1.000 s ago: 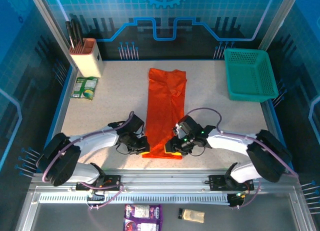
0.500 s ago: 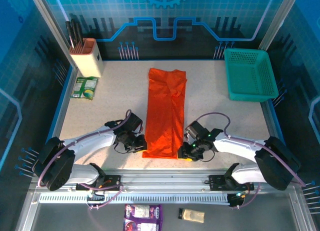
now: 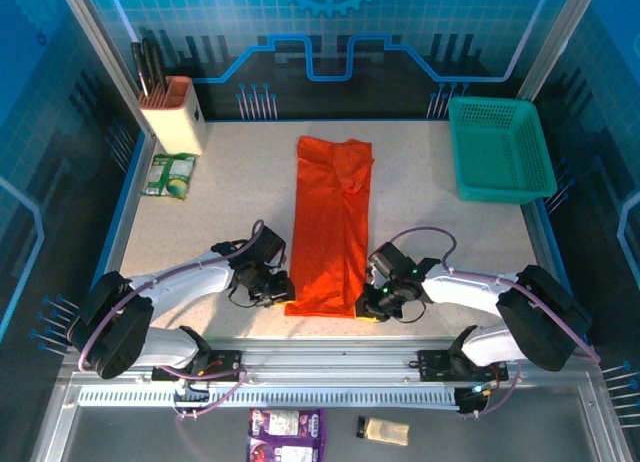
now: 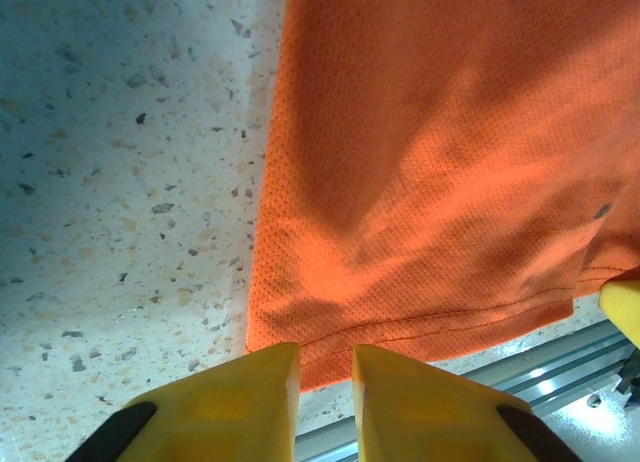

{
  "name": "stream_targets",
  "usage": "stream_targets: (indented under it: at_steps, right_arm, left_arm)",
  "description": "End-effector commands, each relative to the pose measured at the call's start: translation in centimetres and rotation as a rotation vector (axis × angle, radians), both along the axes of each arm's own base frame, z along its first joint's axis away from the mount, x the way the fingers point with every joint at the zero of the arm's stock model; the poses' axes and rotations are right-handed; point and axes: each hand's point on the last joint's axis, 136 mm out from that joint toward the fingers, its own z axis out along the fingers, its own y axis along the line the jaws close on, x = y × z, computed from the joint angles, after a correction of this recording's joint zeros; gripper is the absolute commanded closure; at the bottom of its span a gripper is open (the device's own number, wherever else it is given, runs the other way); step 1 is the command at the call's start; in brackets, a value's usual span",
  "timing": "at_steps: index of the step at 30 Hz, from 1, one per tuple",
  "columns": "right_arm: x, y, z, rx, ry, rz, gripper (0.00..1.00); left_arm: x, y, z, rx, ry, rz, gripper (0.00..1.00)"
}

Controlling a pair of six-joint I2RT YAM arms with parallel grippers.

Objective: Fold the inside-out t-shirt

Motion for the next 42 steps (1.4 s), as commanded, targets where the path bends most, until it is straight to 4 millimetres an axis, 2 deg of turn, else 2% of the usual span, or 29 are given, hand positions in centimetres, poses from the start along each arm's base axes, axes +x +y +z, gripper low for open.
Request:
stream_targets:
  at_steps: [1,13,22,29,33,38,40,42]
  right_arm:
    - [-0.2,-0.4,-0.3,-0.007,0.009,-0.003,0.88]
    - [-0.3,-0.6,-0.2,-0.010,0.010,-0.005,0.90]
    - [-0.4,-0.7,-0.2,-0.012,0.008,-0.006,0.90]
    - [-0.4,-0.9,0.3,-0.018,0.000,-0.004,0.93]
    - [-0.7,-1.5,0.7,-0.041,-0.003,0.001,0.99]
    - [-2.1,-2.5,1.9,-0.055,-0.009,0.016,1.00]
    - [-3.4,-2.9,2.5,-0.061,-0.002,0.036,1.00]
    - [-4.8,-3.5,3.0,-0.070,0.003,0.055,1.00]
  left_arm:
    - [-1.3,1.0,-1.1,0.034,0.053,-0.021,0.75]
    - [-2.6,0.6,-2.6,0.024,0.118,-0.052,0.74]
    - [-3.1,0.4,-3.1,0.023,0.138,-0.060,0.77]
    - [-2.8,-0.5,-2.2,-0.016,0.120,-0.076,0.89]
    - [-3.0,-0.7,-1.4,-0.025,0.112,-0.105,0.99]
    - [-5.1,-0.4,0.0,-0.030,0.132,-0.154,1.00]
    - [-6.3,-0.1,0.6,-0.035,0.148,-0.174,1.00]
    - [-7.3,-0.6,1.4,-0.077,0.151,-0.190,1.00]
